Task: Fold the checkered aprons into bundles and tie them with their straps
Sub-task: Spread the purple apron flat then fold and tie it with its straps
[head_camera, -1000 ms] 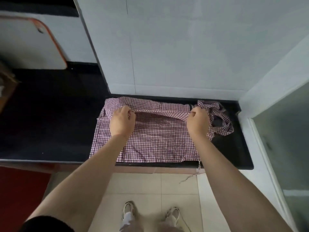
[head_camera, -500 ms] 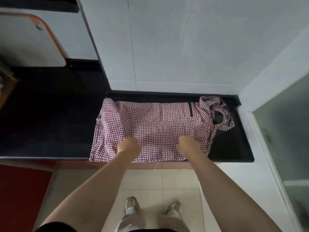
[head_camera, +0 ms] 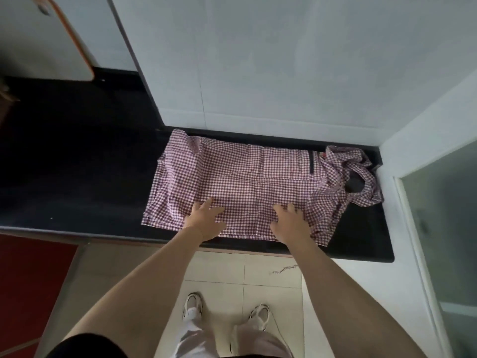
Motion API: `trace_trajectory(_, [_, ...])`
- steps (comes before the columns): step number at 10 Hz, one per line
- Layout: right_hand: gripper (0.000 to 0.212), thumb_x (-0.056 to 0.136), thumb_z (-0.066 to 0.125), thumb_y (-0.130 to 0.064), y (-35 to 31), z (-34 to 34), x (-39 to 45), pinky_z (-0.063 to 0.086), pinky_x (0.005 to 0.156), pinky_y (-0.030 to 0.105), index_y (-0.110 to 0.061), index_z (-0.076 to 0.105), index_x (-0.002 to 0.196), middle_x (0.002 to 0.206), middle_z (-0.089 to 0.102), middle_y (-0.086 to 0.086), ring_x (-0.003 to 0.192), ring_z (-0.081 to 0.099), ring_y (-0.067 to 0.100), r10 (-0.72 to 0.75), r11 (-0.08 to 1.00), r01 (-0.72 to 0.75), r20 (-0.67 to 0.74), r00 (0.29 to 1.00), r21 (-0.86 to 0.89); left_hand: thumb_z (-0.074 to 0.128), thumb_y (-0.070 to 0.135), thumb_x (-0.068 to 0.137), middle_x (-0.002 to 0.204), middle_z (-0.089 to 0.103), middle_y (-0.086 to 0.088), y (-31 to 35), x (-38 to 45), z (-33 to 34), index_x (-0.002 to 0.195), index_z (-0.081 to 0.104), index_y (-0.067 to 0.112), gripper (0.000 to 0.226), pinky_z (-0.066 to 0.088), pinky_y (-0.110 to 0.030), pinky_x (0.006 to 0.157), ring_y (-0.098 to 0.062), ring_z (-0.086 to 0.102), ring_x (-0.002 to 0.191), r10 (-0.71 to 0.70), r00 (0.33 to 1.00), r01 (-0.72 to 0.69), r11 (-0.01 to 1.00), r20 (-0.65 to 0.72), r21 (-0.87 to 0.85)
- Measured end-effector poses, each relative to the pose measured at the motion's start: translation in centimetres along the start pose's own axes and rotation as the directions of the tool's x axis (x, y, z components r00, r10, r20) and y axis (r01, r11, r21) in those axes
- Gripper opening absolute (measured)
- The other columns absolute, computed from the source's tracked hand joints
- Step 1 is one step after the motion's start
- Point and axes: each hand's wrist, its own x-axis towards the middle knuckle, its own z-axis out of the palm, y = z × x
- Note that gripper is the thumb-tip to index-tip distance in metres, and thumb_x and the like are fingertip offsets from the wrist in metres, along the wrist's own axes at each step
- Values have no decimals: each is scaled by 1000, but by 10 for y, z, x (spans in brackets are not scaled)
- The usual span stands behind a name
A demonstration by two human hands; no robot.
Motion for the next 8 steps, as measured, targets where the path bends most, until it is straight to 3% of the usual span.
trace_trajectory(1, [41,98,48,-38,-4,-25,15,41,103,46,-20,51,134,141,45,12,125,49,32,80,995,-81,-13,997,-65,51,30,95,80,62,0,6,-8,-10,74,63,19,27,45,-28,61,-19,57,76,-153,954,40,918,-259,-394])
trace_trajectory(2, [36,99,50,-33,-31,-47,29,42,100,41,-9,63,122,130,54,11,118,53,28,3,996,-15,-149,989,-83,51,30,92,63,54,-1,-12,-11,-26,60,51,16,34,29,-26,50,-16,45,57,-393,812,155,859,-432,-489])
trace_trajectory(3, [26,97,53,-30,-72,-56,36,48,86,37,-9,66,104,112,58,8,103,58,25,-145,987,158,-245,959,34,48,27,89,72,58,-4,-46,-3,-48,70,55,13,25,36,-29,55,-20,50,62,-538,747,207,748,-392,-631])
trace_trajectory(4, [15,94,58,-25,-123,-63,46,46,71,32,-11,61,88,97,57,1,86,56,18,-205,956,259,-310,928,141,45,17,90,75,59,-4,-85,15,-76,81,62,7,22,36,-30,54,-19,50,63,-563,759,200,679,-327,-706])
trace_trajectory(5, [20,92,60,-17,-172,-71,61,42,60,25,-11,59,73,84,54,-1,72,52,13,-181,925,275,-333,926,261,42,12,90,66,54,-4,-111,39,-109,65,55,9,29,33,-30,52,-18,45,57,-538,801,193,647,-262,-738])
trace_trajectory(6, [37,93,59,-13,-212,-75,78,33,54,22,-13,48,58,70,49,-1,58,45,9,-167,898,288,-349,922,333,51,16,94,80,65,-4,-126,71,-135,68,63,16,28,48,-34,66,-17,55,68,-471,857,153,621,-211,-769])
trace_trajectory(7, [25,96,58,-18,-239,-75,87,40,64,21,-14,61,72,80,59,-1,69,54,9,-209,882,306,-286,935,357,58,22,95,90,68,-1,-122,95,-154,90,73,16,17,54,-37,86,-16,62,80,-359,924,87,535,-133,-840])
trace_trajectory(8, [26,102,49,-24,-246,-72,88,48,76,26,-12,71,94,90,67,1,80,62,13,-215,893,255,-146,966,370,55,31,99,105,70,-11,-113,110,-164,109,68,8,28,53,-39,90,-29,67,98,-296,942,44,578,-159,-815])
